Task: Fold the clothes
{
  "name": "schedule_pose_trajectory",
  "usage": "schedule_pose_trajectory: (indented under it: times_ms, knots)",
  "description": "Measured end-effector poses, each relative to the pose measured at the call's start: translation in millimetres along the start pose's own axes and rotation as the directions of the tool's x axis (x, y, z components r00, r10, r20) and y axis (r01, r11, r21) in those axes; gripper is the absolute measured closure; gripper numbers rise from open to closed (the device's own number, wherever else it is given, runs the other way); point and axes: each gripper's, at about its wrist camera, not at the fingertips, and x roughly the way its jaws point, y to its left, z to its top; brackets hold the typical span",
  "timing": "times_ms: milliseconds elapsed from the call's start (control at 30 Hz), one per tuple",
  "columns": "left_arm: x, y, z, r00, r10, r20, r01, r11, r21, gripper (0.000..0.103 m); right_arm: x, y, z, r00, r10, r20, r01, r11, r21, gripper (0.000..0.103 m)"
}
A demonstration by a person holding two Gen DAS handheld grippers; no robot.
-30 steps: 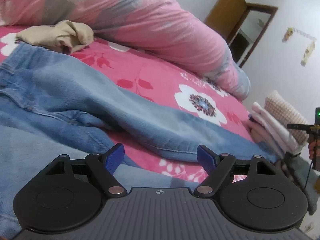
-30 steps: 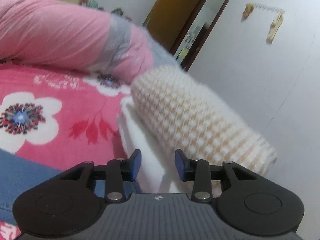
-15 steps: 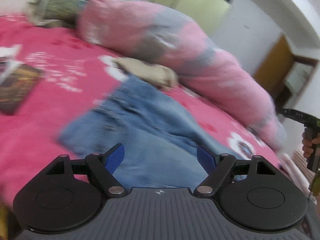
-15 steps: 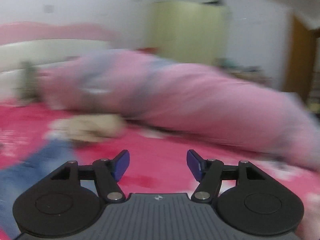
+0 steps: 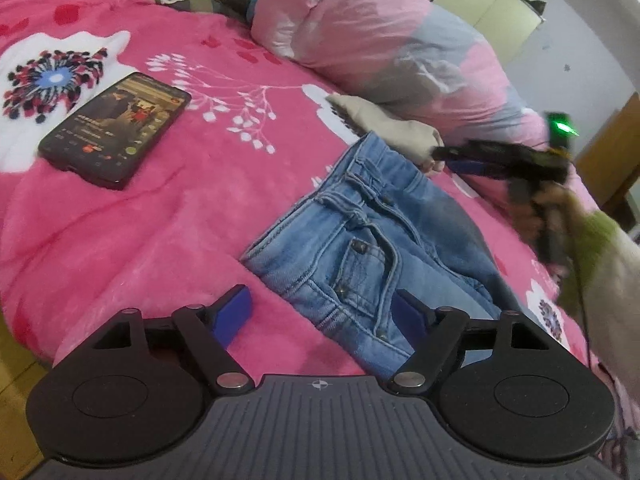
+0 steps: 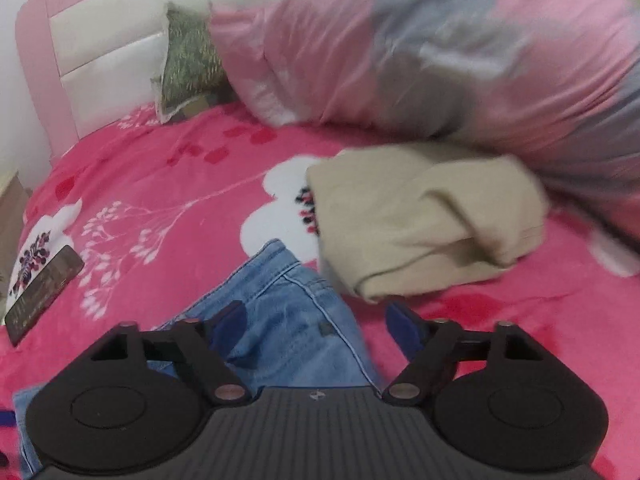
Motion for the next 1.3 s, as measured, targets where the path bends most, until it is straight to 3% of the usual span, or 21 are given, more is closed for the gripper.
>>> schedule_pose_trajectory:
  times_ms: [267, 333, 367, 400, 433, 467, 600, 667, 1000, 1067, 1300]
  knots:
    - [14.6, -2.2, 1.1, 0.995, 0.035, 0.089, -0.033, 0.999, -0.018, 0.029, 54.0, -11.6, 0.0, 0.995, 0.033, -0.090, -0.033, 0.999, -0.001, 0.021]
    - [17.7, -1.9, 1.1, 0.992, 0.054, 0.110, -0.051, 0.998, -0.031, 0.035, 58.8, -12.8, -1.1, 0.994, 0.055, -0.099, -0.055, 0.998, 0.007, 0.021]
    - [19.1, -1.8, 0.9, 0.991, 0.067, 0.118, -0.064, 0.997, -0.034, 0.038, 60.4, -12.2, -1.1, 0.992, 0.068, -0.103, -0.067, 0.998, 0.007, 0.025]
    - [20.5, -1.6, 0.7, 0.989, 0.080, 0.126, -0.076, 0.996, -0.036, 0.048, 62.0, -11.6, -1.2, 0.991, 0.080, -0.106, -0.080, 0.997, 0.007, 0.032]
    - [21.9, -1.5, 0.5, 0.987, 0.093, 0.134, -0.088, 0.995, -0.039, 0.065, 63.2, -10.7, -1.2, 0.990, 0.090, -0.111, -0.090, 0.996, 0.006, 0.036]
    - [22.3, 0.1, 0.3, 0.986, 0.095, 0.137, -0.089, 0.995, -0.048, 0.071, 63.5, -9.1, -1.3, 0.988, 0.093, -0.119, -0.094, 0.996, -0.001, 0.046]
    - [21.4, 2.8, -1.1, 0.983, 0.091, 0.158, -0.081, 0.995, -0.065, 0.081, 63.9, 2.9, -1.8, 0.991, 0.053, -0.122, -0.059, 0.997, -0.054, 0.079]
    - [19.5, 2.2, -0.6, 0.981, 0.088, 0.174, -0.077, 0.994, -0.071, 0.083, 55.2, 10.7, -0.8, 0.996, 0.031, -0.084, -0.038, 0.996, -0.081, 0.084]
    - [4.1, 16.6, 26.7, 0.955, 0.100, 0.281, -0.073, 0.992, -0.106, 0.087, 27.4, 37.8, 28.3, 0.999, 0.012, 0.046, -0.005, 0.990, -0.141, 0.087]
    - [-0.6, 21.8, 34.1, 0.946, 0.111, 0.304, -0.080, 0.991, -0.111, 0.087, 31.5, 44.3, 37.1, 0.998, 0.023, 0.062, -0.013, 0.989, -0.150, 0.087]
    - [2.1, 39.9, 38.9, 0.946, 0.161, 0.281, -0.128, 0.983, -0.132, 0.087, 71.9, 66.1, 51.5, 0.997, 0.052, 0.064, -0.041, 0.985, -0.168, 0.087]
